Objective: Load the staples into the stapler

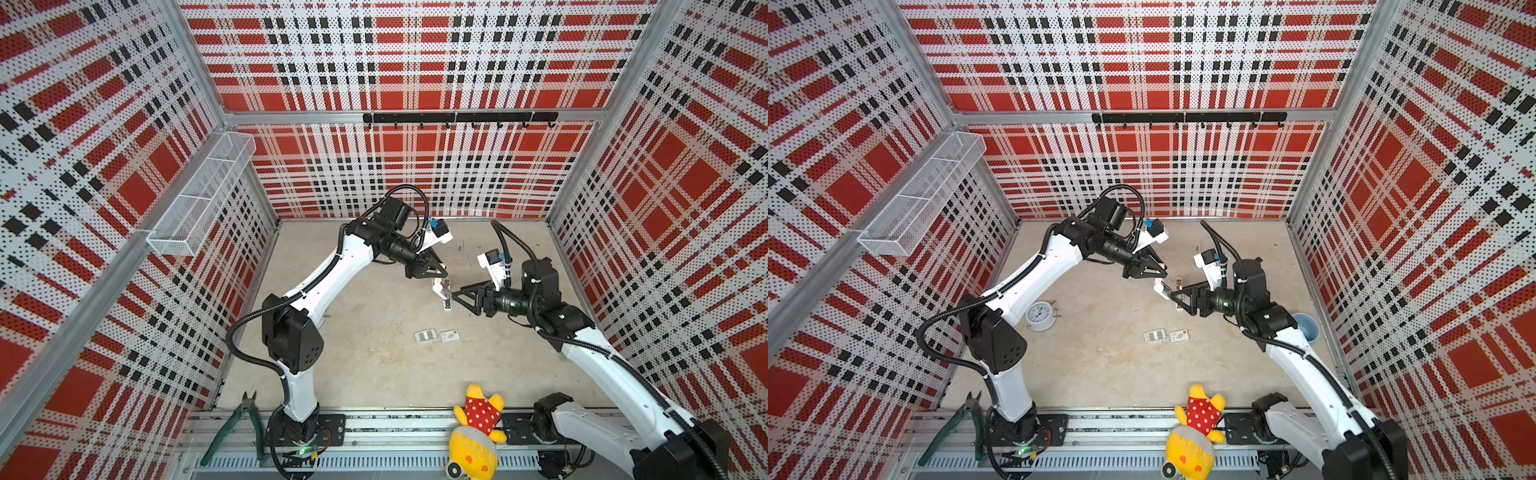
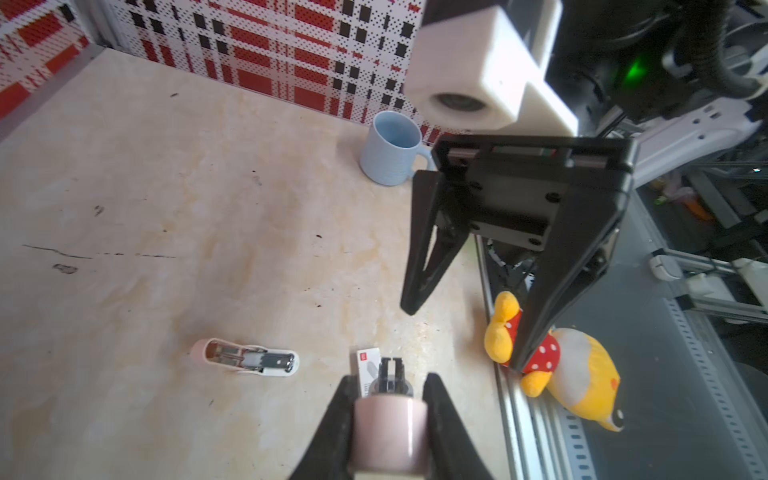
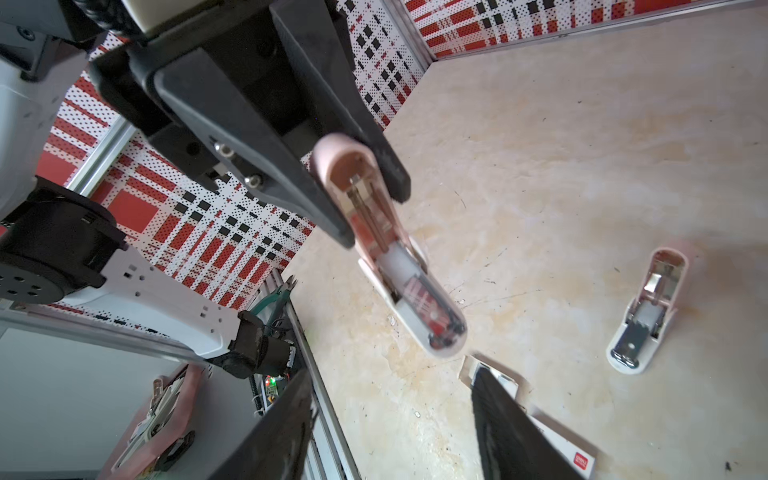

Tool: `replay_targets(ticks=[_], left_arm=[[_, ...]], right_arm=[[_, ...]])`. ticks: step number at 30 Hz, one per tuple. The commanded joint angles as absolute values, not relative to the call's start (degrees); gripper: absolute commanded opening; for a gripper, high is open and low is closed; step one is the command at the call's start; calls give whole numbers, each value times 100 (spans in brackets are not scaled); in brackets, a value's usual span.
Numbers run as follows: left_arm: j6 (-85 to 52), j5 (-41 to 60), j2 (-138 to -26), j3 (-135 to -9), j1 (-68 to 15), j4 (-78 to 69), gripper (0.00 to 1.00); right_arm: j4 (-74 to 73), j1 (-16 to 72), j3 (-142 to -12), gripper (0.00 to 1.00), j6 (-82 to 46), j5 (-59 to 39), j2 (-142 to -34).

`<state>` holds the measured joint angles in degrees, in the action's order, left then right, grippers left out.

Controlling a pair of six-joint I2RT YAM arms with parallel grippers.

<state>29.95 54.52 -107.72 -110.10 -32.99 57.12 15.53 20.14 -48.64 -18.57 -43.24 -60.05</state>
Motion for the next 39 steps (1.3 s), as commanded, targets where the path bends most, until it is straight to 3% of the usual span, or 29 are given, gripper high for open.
replay_targets(ticks=[1,12,25,39], left_arm=[[3051,6096,-10891,-11300,-3366,6182,15],[3204,6681,-10942,-11421,-3469,6409,15],[3009,7053,-11073,-11686,-3498,6413,16],[2929,7057,-11167,-11757,-3520,6416,19]], right_arm=[[1952,1978,-5278,63,-1267,-4760,-6141],[1098,1978,-5164,57,-1944,-5481,-6248],[1109,2205,-5245,52,-1925,-5379,-6591],[519,2228,-5042,25,-2315,-5343,-6704]])
